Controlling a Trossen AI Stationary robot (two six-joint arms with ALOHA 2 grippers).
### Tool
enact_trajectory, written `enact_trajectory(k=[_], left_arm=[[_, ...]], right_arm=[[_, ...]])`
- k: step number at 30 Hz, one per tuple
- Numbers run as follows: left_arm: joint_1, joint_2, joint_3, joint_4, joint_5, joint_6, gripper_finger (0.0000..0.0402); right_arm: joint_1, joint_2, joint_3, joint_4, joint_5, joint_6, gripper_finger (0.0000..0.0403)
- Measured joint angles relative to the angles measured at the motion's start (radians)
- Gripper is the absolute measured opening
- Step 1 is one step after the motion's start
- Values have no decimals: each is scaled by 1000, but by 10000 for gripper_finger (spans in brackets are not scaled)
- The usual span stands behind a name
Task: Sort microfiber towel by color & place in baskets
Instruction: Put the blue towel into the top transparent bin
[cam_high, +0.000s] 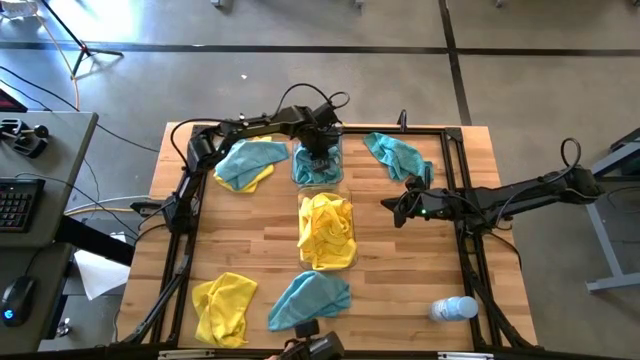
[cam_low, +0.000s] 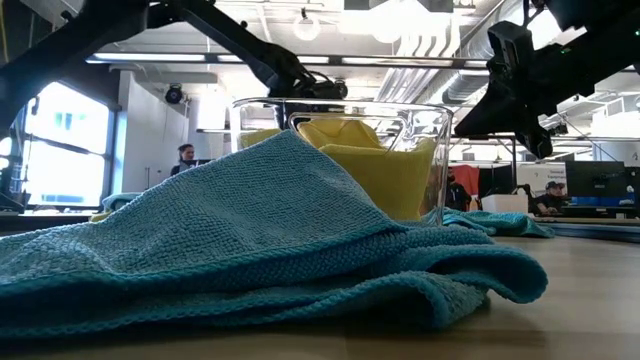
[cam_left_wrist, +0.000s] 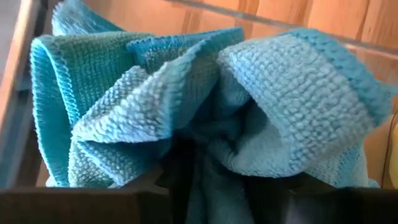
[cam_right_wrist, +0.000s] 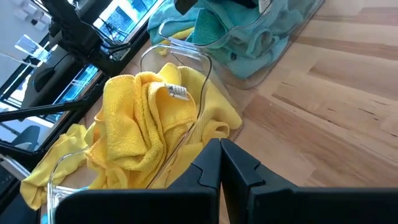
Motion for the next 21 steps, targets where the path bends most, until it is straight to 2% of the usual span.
enact_trajectory(k=[15,21], left_arm=[[-2,-185,-2,-6,-36,-26,136],[-6,-265,-2,-63,-76,-26,136]], right_arm=[[0,0,0,-2,1,4,0],[0,0,0,-2,30,-4,0]])
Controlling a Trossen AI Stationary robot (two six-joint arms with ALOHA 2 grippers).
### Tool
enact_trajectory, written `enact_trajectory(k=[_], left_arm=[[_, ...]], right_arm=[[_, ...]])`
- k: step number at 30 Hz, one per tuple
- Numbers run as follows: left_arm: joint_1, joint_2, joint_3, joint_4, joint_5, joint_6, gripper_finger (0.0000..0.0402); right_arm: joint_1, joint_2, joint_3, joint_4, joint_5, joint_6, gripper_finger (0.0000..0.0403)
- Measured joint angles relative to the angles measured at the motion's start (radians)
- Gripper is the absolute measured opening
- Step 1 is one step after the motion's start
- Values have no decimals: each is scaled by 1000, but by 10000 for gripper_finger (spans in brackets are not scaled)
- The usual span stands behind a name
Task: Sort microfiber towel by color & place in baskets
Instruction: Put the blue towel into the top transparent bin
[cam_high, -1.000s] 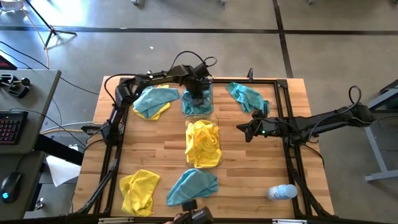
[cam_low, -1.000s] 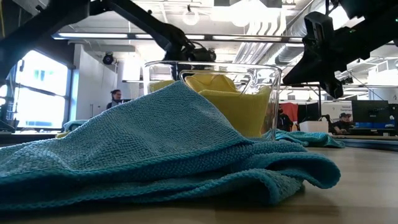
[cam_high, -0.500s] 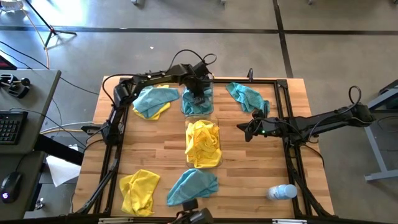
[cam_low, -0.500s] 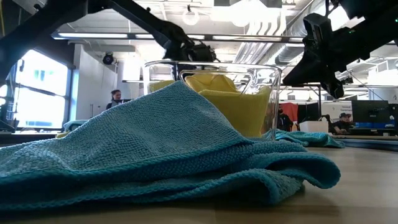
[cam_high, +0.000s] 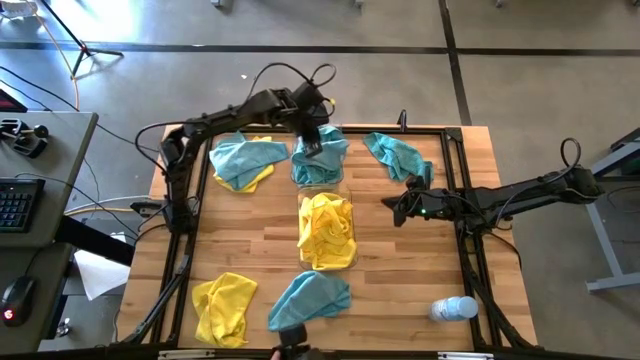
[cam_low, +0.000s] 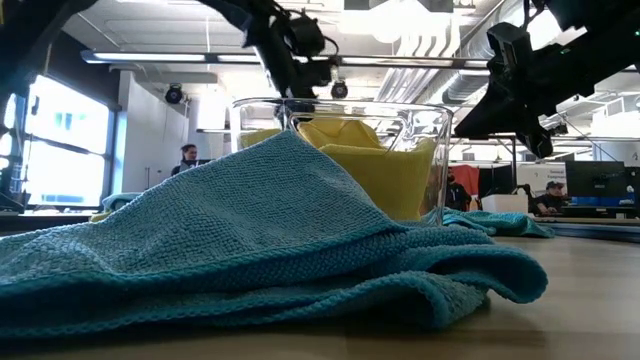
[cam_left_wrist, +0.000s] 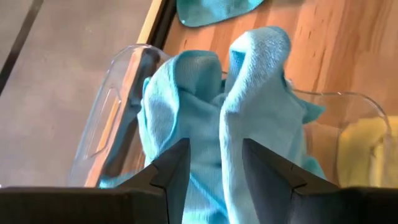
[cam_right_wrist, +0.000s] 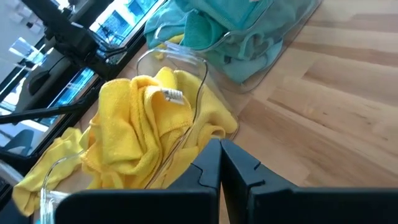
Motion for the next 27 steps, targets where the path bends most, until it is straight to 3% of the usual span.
enact_trajectory(k=[7,14,18,23,27], left_arm=[[-27,-62,0,-41,7,-34,136],[-86,-19,0,55,61,56,130],[-90,54,0,69,83,80,98],[-29,132,0,78,45,33,14],[23,173,0,95,60,24,6]], right_arm=[[0,0,0,0,51,-21,0],[0,0,0,0,58,-106,0],[-6,0,0,0,58,-131,0],[-11,0,0,-1,51,-158,0],[-11,0,0,-4,23,-168,0]])
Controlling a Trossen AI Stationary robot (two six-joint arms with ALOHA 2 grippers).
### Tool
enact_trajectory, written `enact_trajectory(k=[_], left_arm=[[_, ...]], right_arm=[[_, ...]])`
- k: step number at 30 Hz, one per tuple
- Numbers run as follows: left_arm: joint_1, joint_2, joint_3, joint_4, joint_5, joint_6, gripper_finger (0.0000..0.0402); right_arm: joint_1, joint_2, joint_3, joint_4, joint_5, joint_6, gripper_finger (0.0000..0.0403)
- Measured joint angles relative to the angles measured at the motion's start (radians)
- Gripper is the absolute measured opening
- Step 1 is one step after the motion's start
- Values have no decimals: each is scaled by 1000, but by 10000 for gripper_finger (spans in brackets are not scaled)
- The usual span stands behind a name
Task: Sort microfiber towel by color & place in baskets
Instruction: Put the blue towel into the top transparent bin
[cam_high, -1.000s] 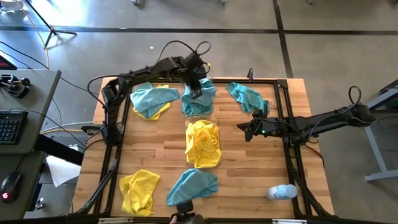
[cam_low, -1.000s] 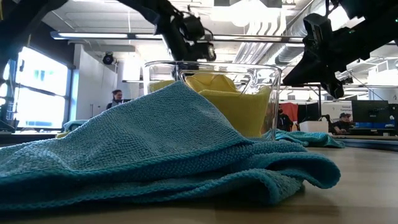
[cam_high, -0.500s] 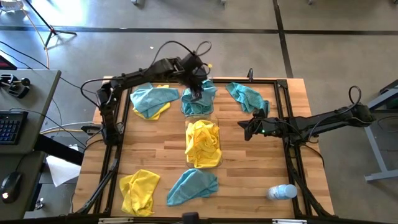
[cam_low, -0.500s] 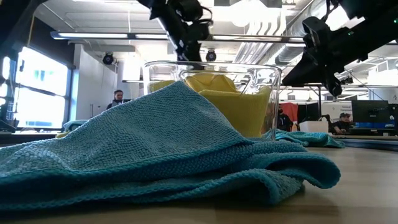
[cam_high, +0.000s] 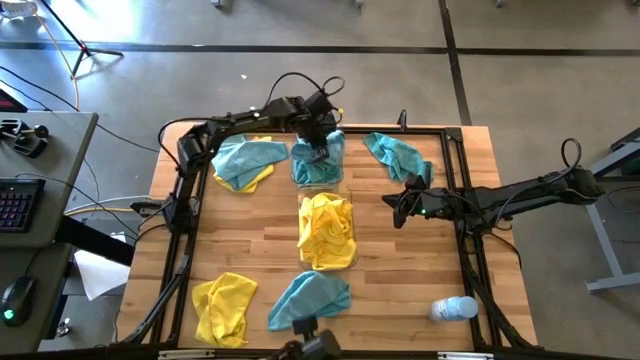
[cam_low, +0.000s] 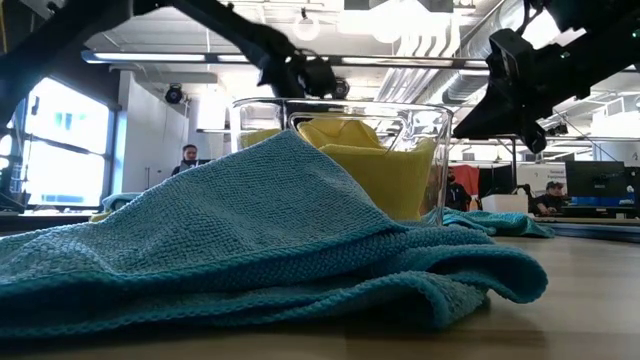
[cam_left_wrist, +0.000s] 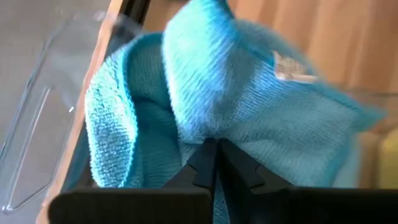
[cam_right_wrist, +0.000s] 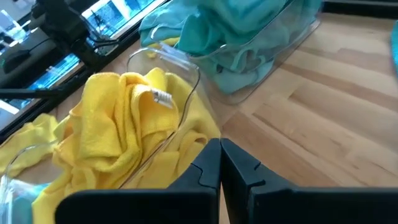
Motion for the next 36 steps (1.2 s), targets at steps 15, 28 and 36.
enact_trajectory(k=[15,28,36], left_arm=[[2,129,3,56,-14,-3,0],[-1,-34,-1,-60,-39,-97,0],[-39,-187,-1,-141,-43,-177,0]], right_arm=[[0,0,0,-44,-11,-7,0],[0,0,0,-48,-13,-38,0],[0,0,0,-48,0,-68,0]])
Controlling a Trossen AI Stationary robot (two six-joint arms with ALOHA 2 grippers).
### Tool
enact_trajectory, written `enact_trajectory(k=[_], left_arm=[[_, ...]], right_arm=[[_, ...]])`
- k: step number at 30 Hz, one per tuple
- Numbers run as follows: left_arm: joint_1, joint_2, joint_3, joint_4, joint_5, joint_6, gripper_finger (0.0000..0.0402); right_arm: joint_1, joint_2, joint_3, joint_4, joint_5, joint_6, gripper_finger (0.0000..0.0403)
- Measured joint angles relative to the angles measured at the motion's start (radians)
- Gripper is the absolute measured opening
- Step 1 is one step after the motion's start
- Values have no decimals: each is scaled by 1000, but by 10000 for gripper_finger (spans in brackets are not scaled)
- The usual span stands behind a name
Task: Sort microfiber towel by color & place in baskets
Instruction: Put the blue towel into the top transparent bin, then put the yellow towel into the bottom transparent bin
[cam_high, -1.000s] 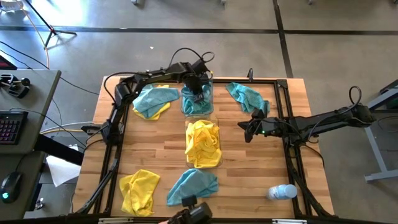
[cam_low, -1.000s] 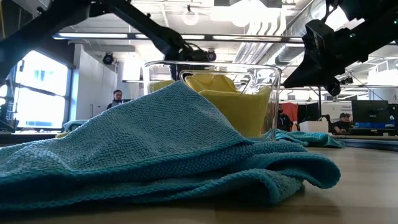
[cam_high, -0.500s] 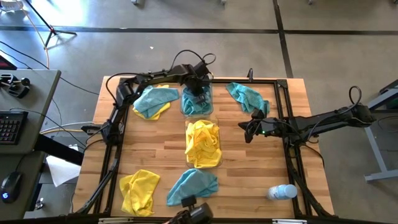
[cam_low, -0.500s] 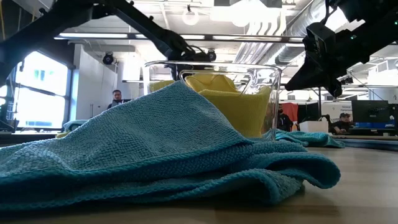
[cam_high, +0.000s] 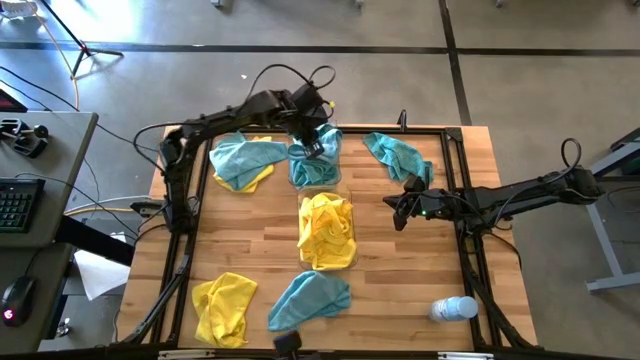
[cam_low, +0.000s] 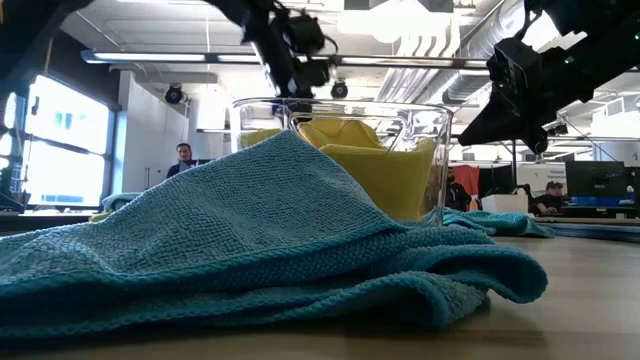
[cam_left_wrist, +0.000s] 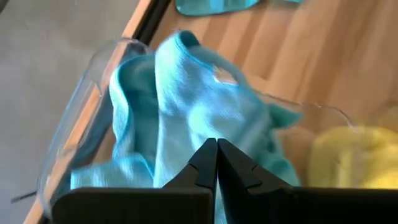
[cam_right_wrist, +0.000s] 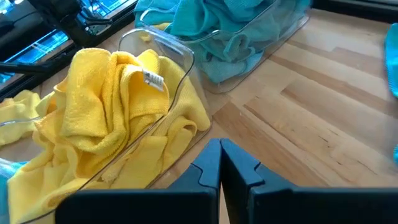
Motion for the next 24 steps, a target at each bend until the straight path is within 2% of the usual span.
enact_trajectory(k=[4,10,14,19,24], left_arm=[[-40,-74,0,-97,-3,-32,0],[-142,-166,-5,-217,-34,-119,0],[-219,-233,-84,-238,-64,-223,0],[-339,-359,-267,-234,-86,-462,0],[-531,-512,-431,-231,-209,-849,0]], right_arm=[[-1,0,0,1,40,-25,0],[-24,0,0,34,41,-140,0],[-50,0,0,55,41,-225,0],[-73,0,0,73,40,-293,0],[-80,0,0,79,39,-289,0]])
